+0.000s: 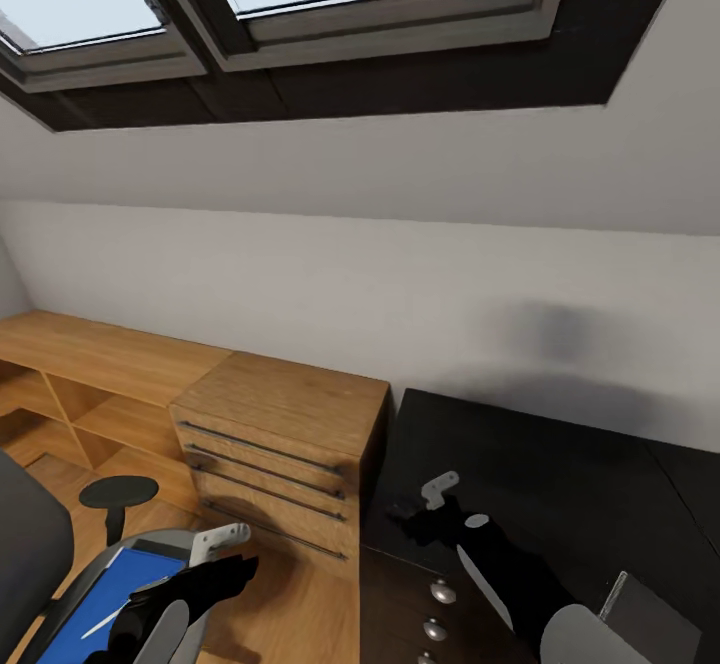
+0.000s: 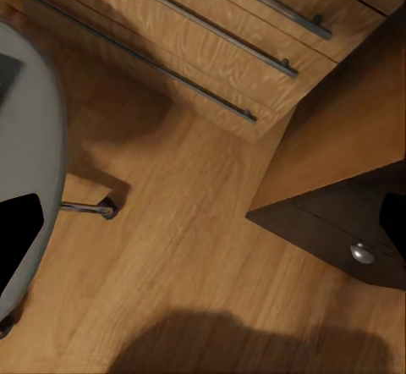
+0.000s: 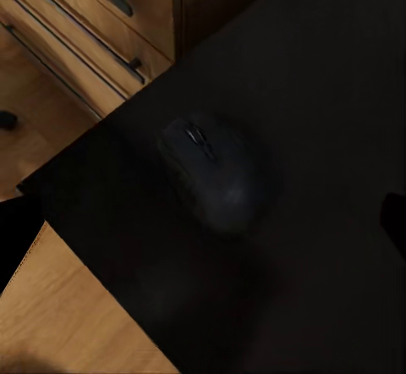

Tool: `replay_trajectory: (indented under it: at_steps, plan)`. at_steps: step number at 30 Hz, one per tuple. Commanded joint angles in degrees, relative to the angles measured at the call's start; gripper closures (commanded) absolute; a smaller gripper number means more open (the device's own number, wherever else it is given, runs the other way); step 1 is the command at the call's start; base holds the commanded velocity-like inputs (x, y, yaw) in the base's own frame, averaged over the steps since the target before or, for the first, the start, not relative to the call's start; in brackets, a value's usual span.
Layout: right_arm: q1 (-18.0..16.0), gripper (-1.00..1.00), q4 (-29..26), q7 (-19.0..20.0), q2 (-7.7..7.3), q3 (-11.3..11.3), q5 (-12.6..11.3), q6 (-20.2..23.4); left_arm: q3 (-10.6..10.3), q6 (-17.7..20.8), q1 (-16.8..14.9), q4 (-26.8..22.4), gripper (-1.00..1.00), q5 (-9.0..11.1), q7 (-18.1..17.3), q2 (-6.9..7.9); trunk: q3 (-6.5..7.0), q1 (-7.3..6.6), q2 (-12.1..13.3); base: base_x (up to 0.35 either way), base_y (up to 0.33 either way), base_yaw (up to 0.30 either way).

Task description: In the bedroom, organize the workspace by keeping the computer under the desk, ensuring the monitor is on the desk, placing the keyboard on the desk next to the monitor, placing the mouse on the desk next to the keyboard, moving the folder from the swivel chair onto the desk next to the mouse, stacking the notebook on top of the folder with the pen on top of the notebook, and positioning the swivel chair next to the desk.

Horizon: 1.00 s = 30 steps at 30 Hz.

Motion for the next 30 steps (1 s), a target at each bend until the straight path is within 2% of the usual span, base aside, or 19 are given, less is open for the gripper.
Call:
replay_trajectory:
  at_steps: [1,6,9,10,17,20,30]
  plan:
    - [-0.1,-1.0,-0.1,0.4,-0.34,0.3,-0.6,0.0,-0.1,0.1,-0.1,-0.2,-1.0,0.6,0.6,0.05,-0.1,0.04,-0.1,0.269,0.0,0.0]
    - [-0.1,-1.0,0.1,1.3,-0.76,0.3,-0.5,-0.7,-0.1,0.1,-0.1,-0.4,-1.0,0.6,0.6,0.05,-0.1,0.04,-0.1,0.149,0.0,0.0]
    - [-0.1,-1.0,1.4,1.5,-0.78,0.3,0.8,-2.6,-0.1,0.1,-0.1,-0.5,-1.0,0.6,0.6,0.05,-0.1,0.04,-0.1,0.15,0.0,0.0]
    - [-0.1,-1.0,3.7,4.4,-0.71,0.3,3.1,-4.3,-0.1,0.1,-0.1,-0.5,-1.0,0.6,0.5,0.1,-0.1,0.04,-0.1,0.088,0.0,0.0]
    - [-0.1,-1.0,4.2,8.0,-0.8,0.2,4.5,-4.9,0.2,0.1,-0.1,-0.7,-1.0,0.7,0.3,0.14,-0.1,0.04,-0.1,0.037,0.0,0.0]
    - [-0.1,-1.0,4.3,9.1,-1.14,0.2,4.7,-5.4,0.3,0.1,-0.1,-2.4,-1.0,1.1,0.1,0.13,-0.1,0.04,-0.1,0.006,0.0,0.0]
    - [-0.1,-1.0,4.4,9.4,-1.56,0.3,4.8,-7.6,0.1,0.0,-0.1,-4.6,-1.0,1.3,0.1,0.06,-1.9,2.24,-4.1,0.0,0.0,0.0]
